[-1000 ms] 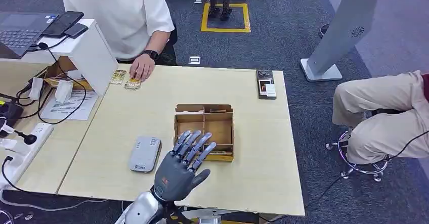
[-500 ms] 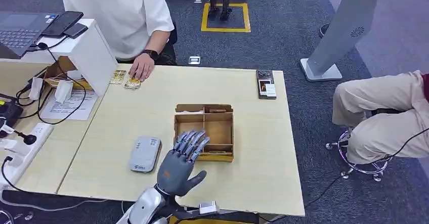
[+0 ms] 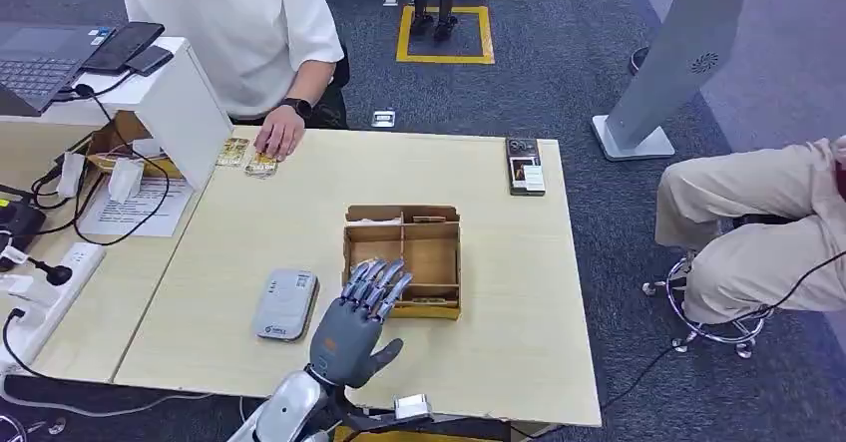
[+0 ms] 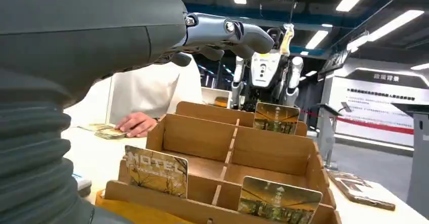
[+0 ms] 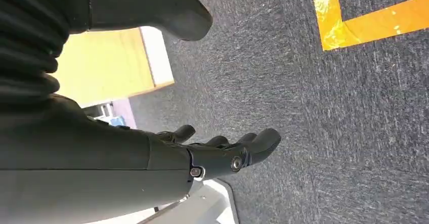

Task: Pass the card to the sensor for recognition and then transmit it.

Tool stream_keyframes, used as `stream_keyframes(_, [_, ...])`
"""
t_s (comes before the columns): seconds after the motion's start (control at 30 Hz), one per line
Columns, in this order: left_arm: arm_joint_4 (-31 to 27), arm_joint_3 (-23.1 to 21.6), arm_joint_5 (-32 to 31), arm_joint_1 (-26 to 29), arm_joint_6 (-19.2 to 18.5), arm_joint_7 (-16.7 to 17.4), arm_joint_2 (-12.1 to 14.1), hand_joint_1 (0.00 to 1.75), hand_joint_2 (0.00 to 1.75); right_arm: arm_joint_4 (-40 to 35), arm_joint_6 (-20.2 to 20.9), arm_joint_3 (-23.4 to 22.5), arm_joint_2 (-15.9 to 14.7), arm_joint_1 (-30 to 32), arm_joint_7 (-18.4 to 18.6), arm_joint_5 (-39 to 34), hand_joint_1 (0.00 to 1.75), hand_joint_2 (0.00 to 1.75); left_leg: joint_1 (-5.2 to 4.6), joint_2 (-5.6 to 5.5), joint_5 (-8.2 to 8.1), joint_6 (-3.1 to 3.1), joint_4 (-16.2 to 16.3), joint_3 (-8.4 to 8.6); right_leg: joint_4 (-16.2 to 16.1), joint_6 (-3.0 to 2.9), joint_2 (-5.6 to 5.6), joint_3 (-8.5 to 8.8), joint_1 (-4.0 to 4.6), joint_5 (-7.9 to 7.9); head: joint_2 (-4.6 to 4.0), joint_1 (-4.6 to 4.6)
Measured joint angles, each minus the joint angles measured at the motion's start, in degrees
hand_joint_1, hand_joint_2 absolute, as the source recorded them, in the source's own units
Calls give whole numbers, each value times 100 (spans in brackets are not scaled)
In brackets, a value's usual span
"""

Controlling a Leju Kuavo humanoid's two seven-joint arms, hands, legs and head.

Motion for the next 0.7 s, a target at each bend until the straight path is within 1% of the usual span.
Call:
stream_keyframes(0.07, [11,0,-9,-3,2,13,11,0,175,0,0,0,0,0,0,0,0,175,0,0,0,0,0,0,0,0,0,0,0,0,-2,-2])
stream_keyframes(0.13, [17,0,-144,-3,59,148,13,0,175,0,0,0,0,1,0,0,0,175,0,0,0,0,0,0,0,0,0,0,0,0,-2,0])
stream_keyframes(0.37, [109,0,-940,-7,208,859,13,0,175,0,-7,-4,0,1,2,-22,0,175,0,0,0,0,0,0,0,0,0,0,0,0,-2,0])
stream_keyframes(0.5, [181,4,-1269,-11,243,1179,15,0,175,0,-26,-13,7,1,0,-39,0,175,0,0,0,0,0,0,0,0,0,0,0,0,0,0])
stream_keyframes(0.7, [262,17,-1464,-18,232,1443,15,0,175,0,-42,-31,17,2,0,-50,0,175,0,0,0,0,0,0,0,0,0,0,0,0,-2,0])
